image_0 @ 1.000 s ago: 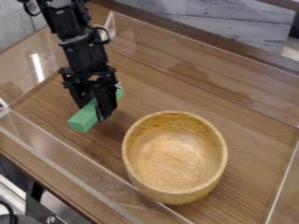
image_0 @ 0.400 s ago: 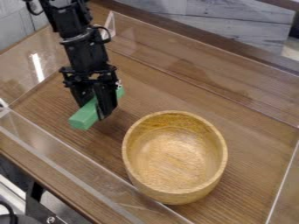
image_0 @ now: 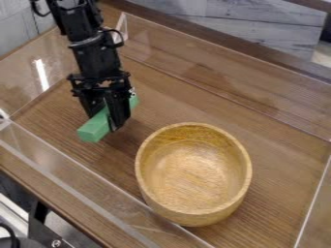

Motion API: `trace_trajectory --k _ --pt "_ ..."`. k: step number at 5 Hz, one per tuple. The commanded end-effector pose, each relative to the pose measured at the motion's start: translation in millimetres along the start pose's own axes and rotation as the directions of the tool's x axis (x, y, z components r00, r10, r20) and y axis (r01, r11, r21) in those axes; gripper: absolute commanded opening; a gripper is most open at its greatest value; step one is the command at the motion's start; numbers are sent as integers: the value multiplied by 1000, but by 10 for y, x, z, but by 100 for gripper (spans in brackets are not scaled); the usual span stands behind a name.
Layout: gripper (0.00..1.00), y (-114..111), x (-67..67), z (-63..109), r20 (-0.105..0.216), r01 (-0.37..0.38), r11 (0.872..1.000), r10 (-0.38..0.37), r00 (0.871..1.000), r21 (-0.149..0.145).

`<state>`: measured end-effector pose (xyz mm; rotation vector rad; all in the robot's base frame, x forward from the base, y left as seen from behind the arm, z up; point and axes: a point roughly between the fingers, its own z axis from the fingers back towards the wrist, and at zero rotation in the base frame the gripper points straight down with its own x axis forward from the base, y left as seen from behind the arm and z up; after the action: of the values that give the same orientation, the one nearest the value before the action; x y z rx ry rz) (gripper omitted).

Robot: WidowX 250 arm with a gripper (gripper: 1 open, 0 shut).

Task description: Remove the green block from inside the brown bowl and put it on the table

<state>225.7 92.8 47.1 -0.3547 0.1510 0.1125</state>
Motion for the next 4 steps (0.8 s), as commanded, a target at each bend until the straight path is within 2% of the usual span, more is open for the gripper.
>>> trace_trajectory --k 1,4 --pt "0 52 82 144 43 -2 1000 1 999 23" --pt "0 -1 159 139 23 4 1000 -4 1000 14"
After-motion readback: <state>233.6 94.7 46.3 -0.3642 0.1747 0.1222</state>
